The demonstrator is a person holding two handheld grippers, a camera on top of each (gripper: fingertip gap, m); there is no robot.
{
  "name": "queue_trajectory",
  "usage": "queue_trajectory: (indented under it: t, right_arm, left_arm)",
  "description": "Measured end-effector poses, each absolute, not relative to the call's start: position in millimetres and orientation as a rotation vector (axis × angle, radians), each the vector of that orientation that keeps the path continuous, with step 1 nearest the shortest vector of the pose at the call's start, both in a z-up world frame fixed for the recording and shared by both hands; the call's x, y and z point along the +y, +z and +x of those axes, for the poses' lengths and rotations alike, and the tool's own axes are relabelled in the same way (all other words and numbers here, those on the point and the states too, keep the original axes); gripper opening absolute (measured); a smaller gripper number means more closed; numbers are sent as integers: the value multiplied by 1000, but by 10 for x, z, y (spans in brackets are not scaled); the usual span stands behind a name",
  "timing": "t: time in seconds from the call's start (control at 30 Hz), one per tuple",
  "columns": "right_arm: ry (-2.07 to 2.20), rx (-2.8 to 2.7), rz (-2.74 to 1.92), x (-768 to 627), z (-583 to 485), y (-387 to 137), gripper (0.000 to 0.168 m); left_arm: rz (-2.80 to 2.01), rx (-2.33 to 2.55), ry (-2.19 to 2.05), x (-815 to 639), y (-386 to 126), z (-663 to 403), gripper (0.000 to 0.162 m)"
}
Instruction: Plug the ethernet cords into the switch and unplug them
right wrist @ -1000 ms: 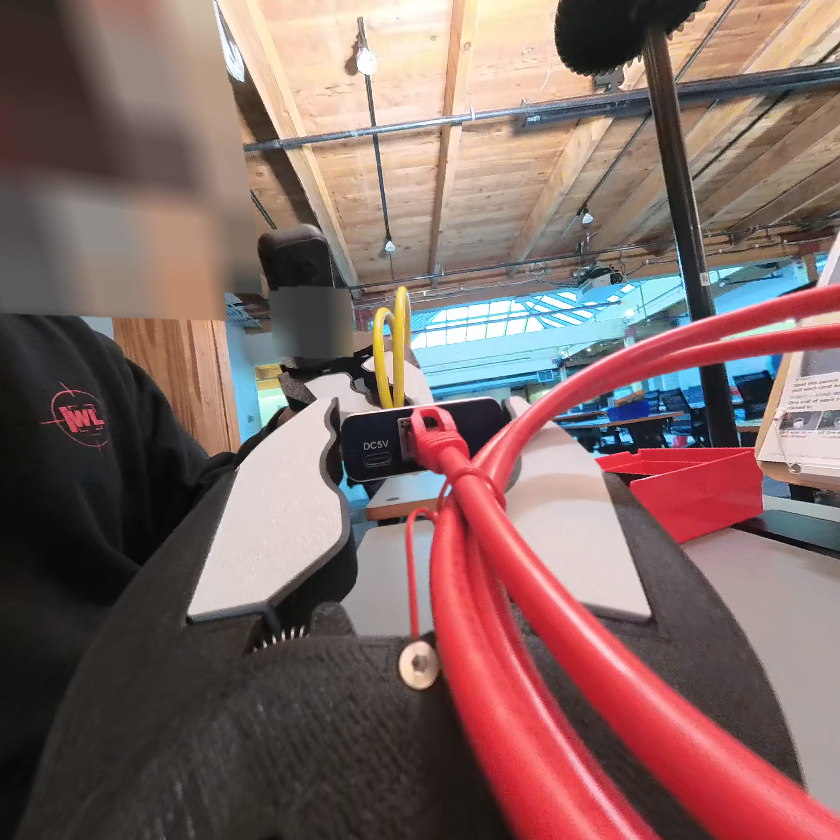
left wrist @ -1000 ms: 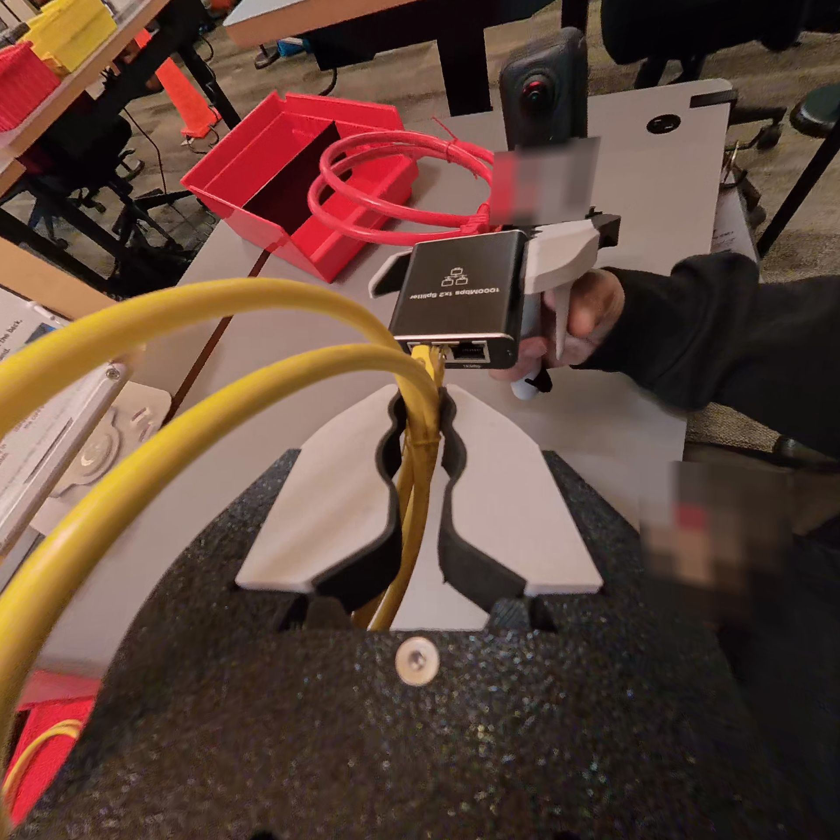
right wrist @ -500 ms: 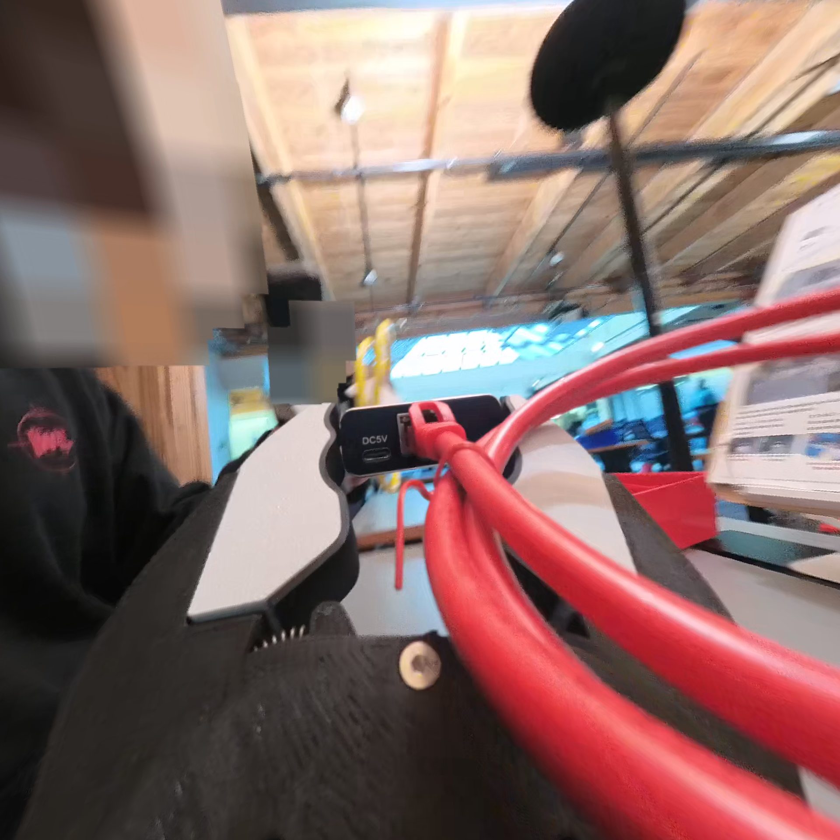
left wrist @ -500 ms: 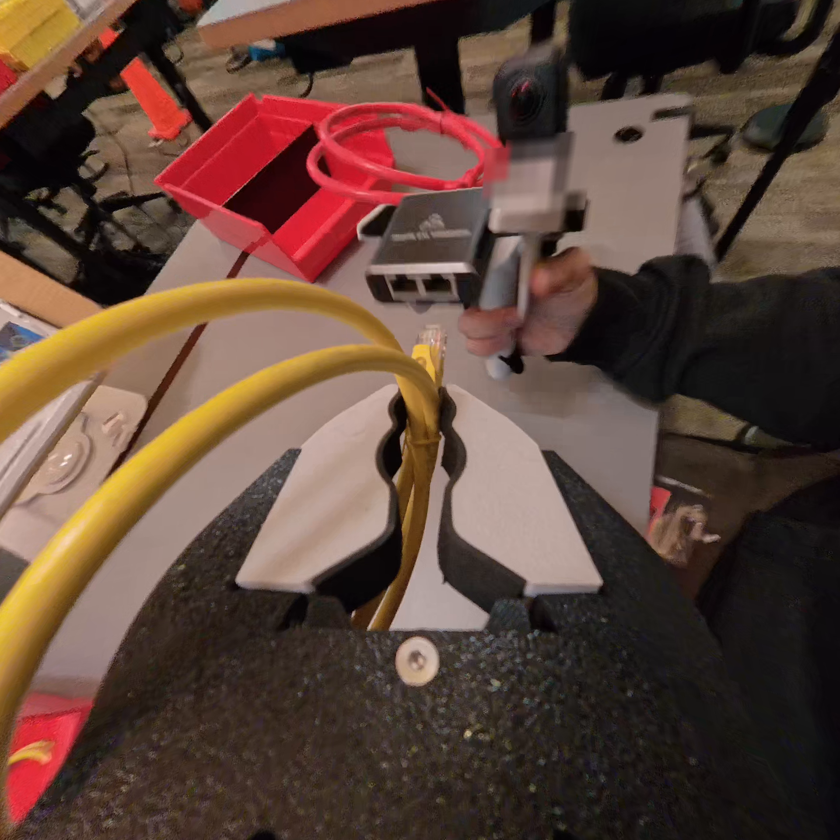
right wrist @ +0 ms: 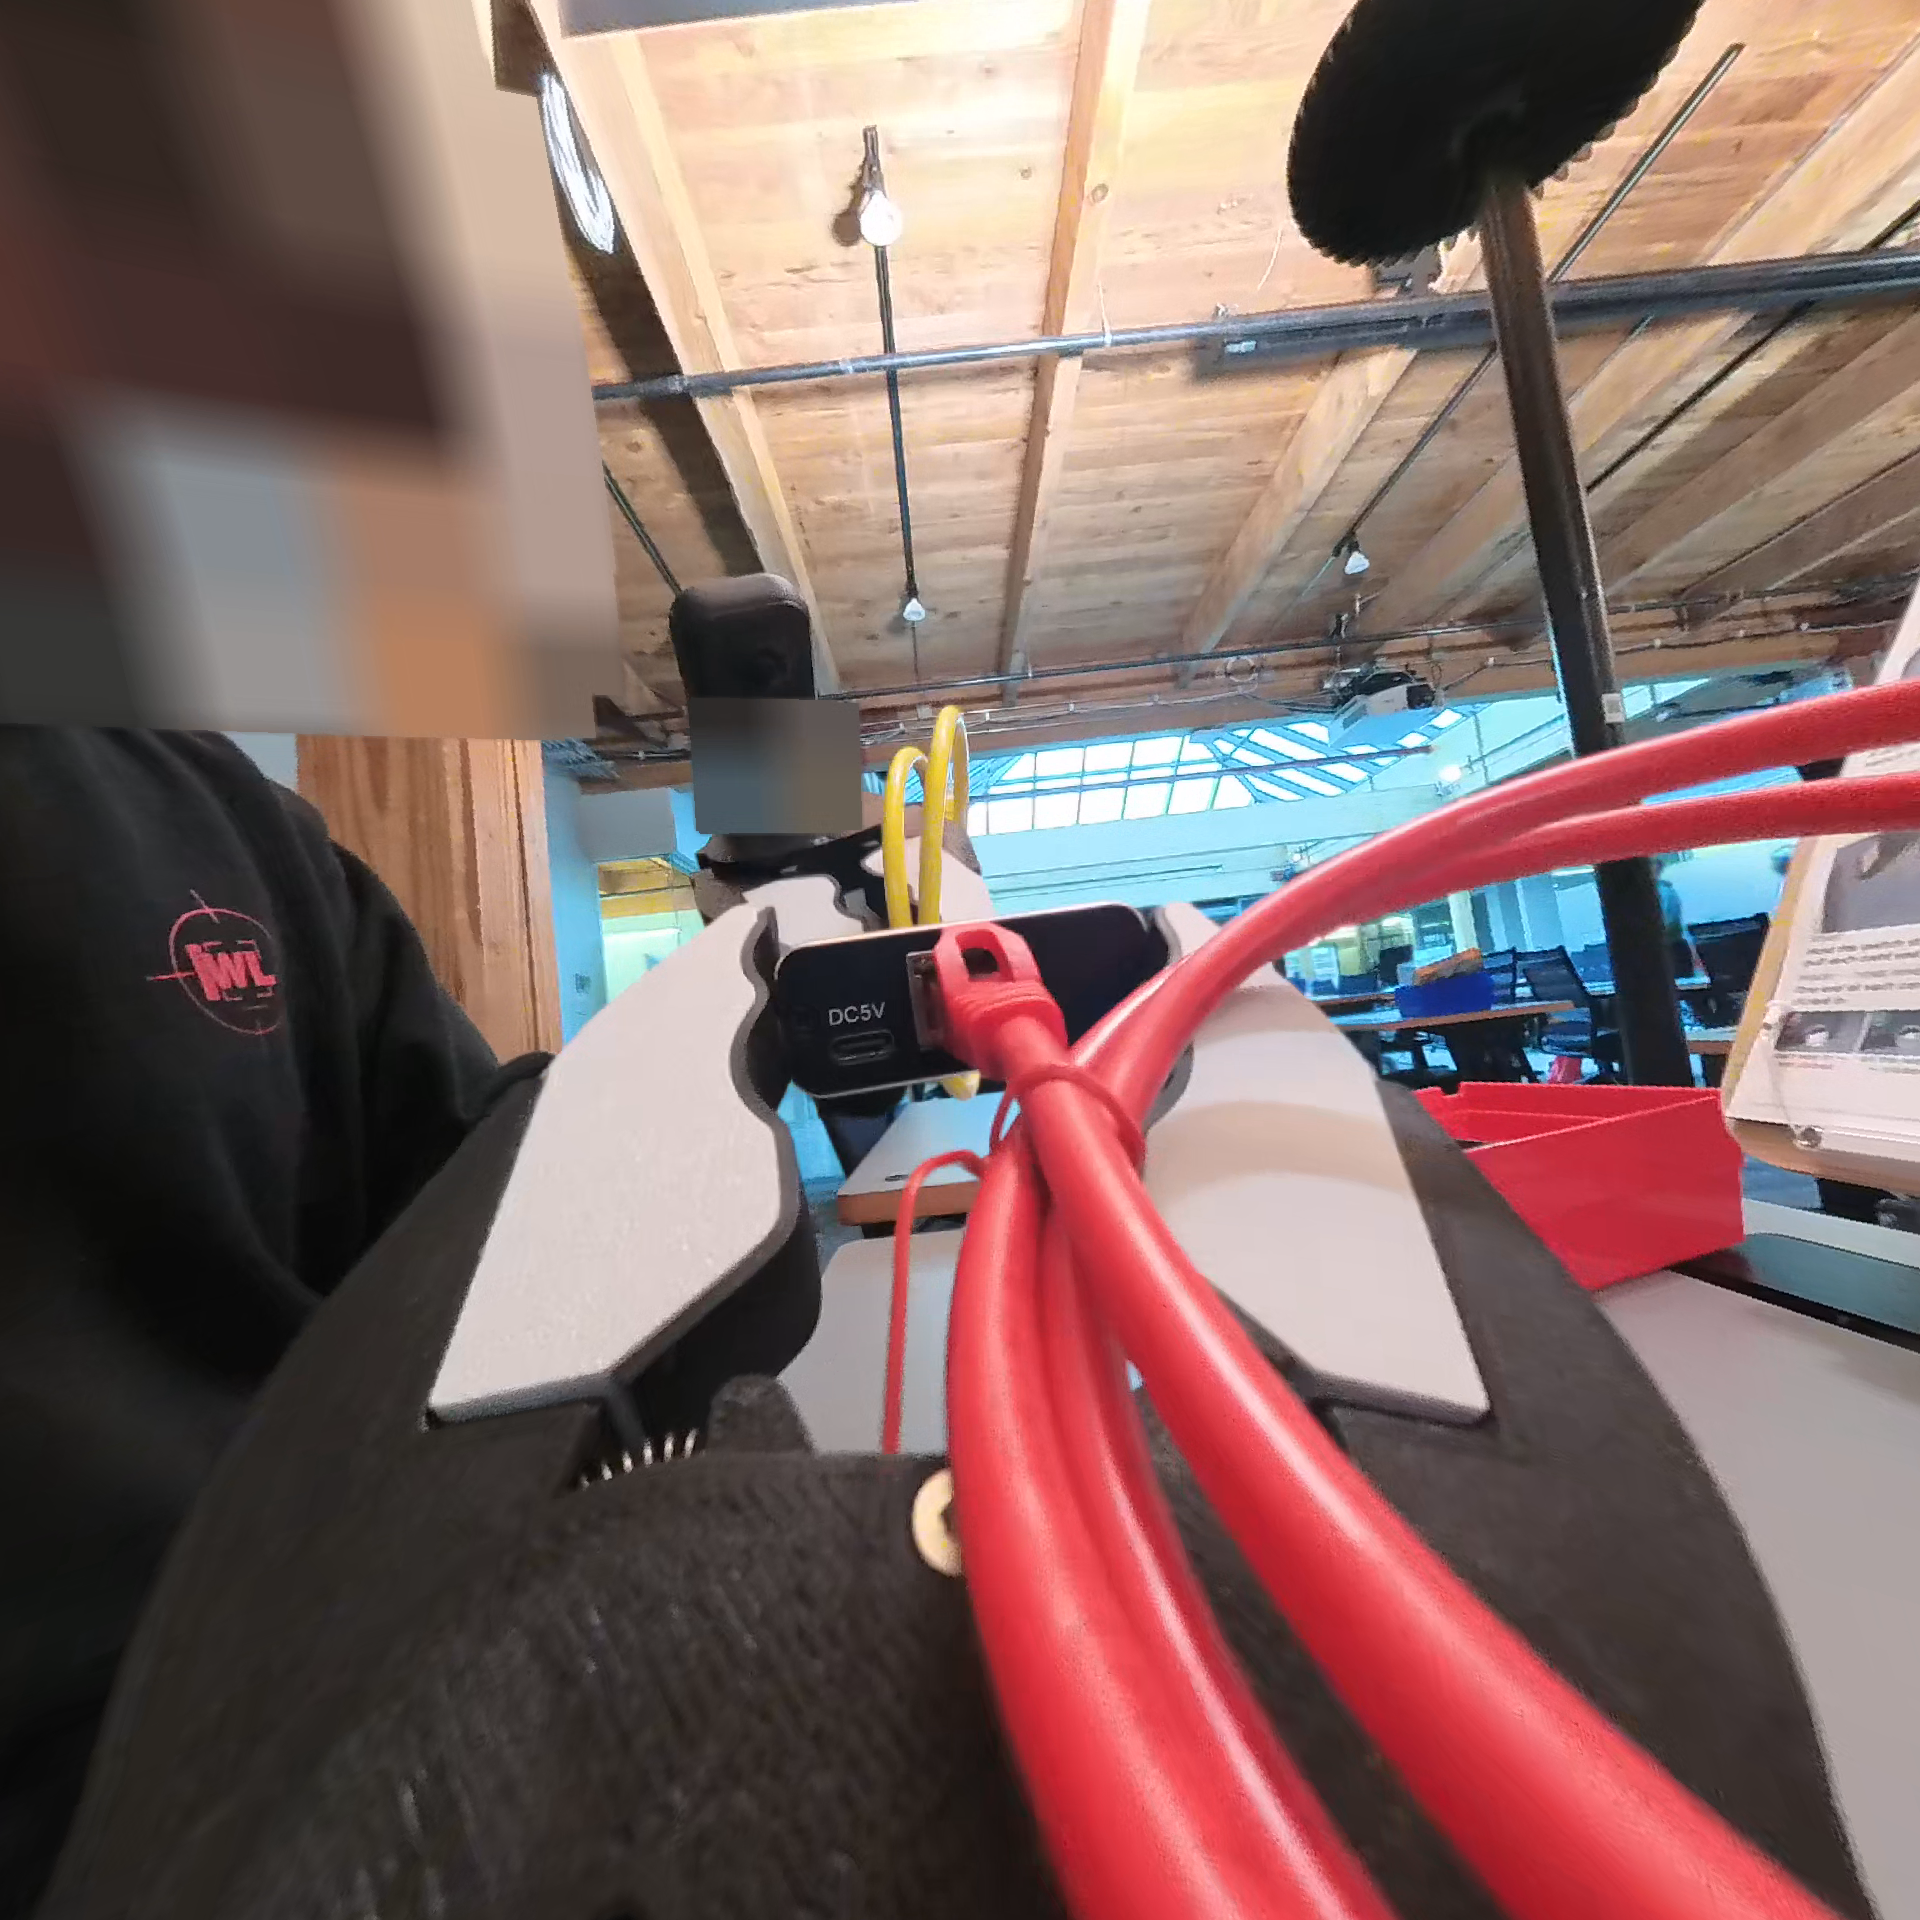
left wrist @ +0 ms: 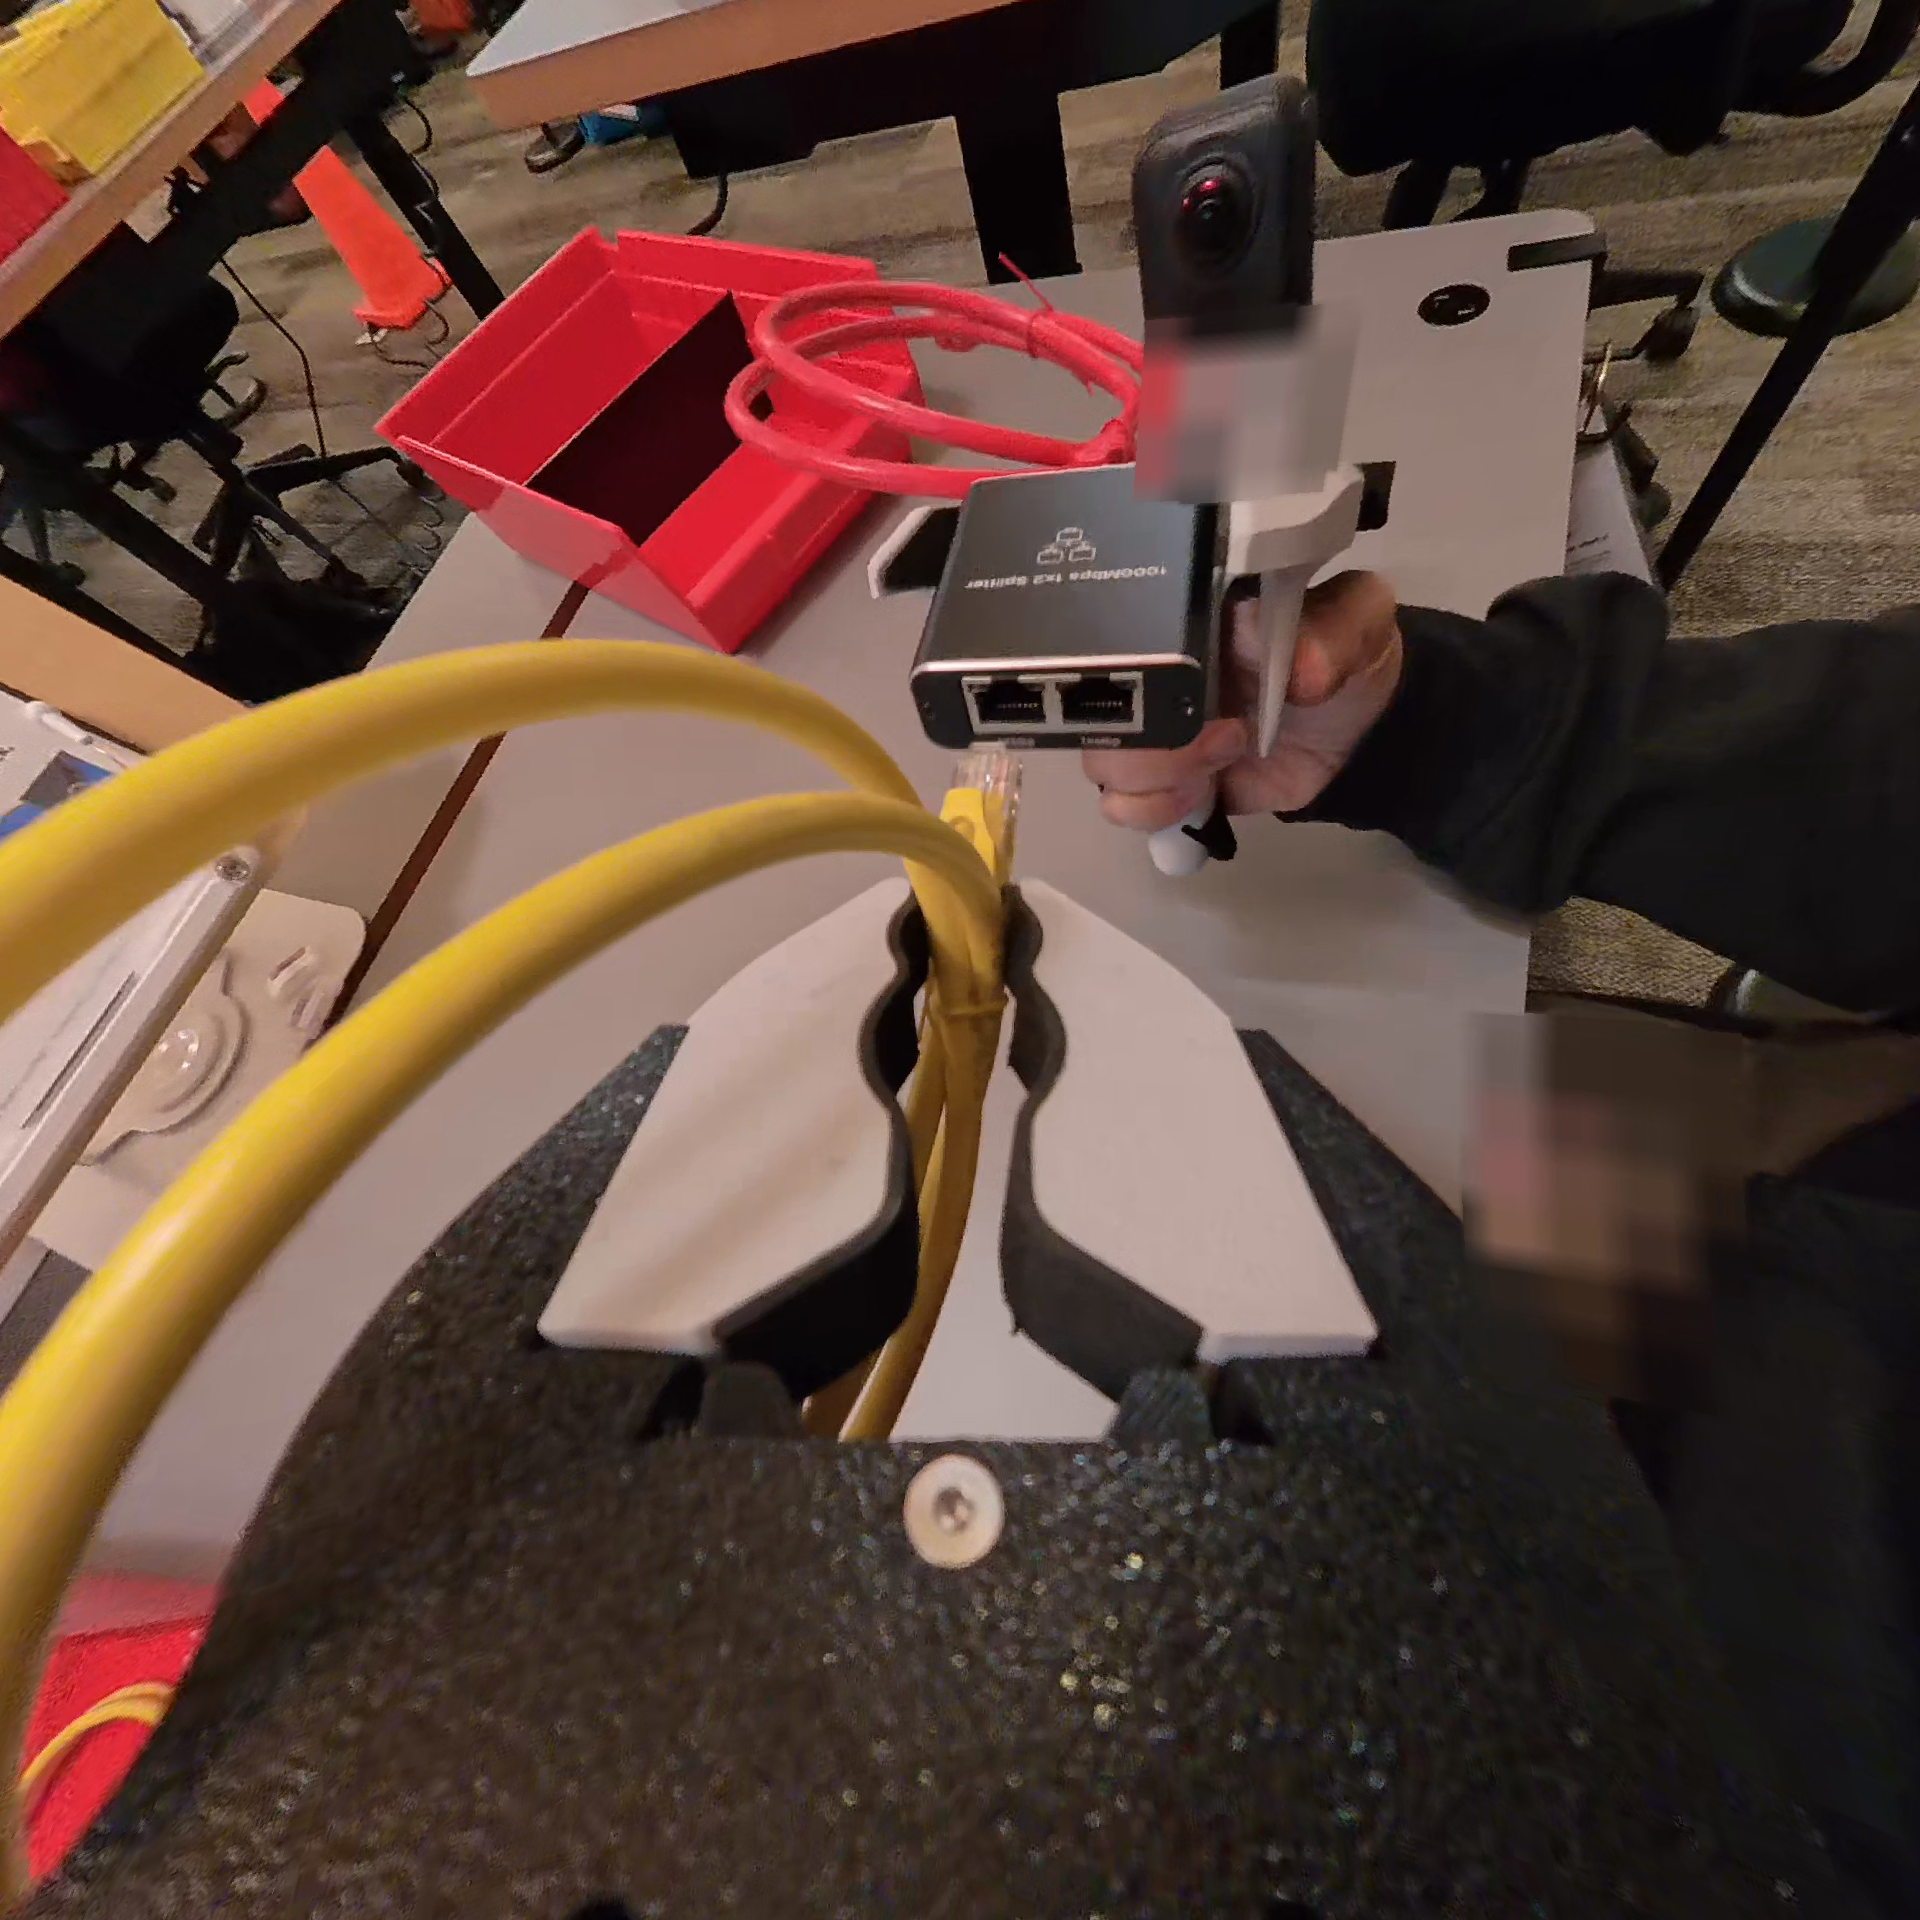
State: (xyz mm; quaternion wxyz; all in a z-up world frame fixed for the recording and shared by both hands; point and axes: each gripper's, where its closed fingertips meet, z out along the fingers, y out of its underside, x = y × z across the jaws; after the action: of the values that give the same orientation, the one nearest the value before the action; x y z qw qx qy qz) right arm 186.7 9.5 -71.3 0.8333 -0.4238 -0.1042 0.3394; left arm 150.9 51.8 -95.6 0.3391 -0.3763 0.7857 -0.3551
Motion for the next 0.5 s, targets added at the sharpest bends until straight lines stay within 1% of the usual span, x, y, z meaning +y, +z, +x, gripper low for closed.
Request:
queue_trajectory:
  t: [0.5]
  right_arm:
    - [731,-258,-1038,302,1666,-868,68]
  left_arm:
    - [-989,2098,-915,565,-1060,1460,13]
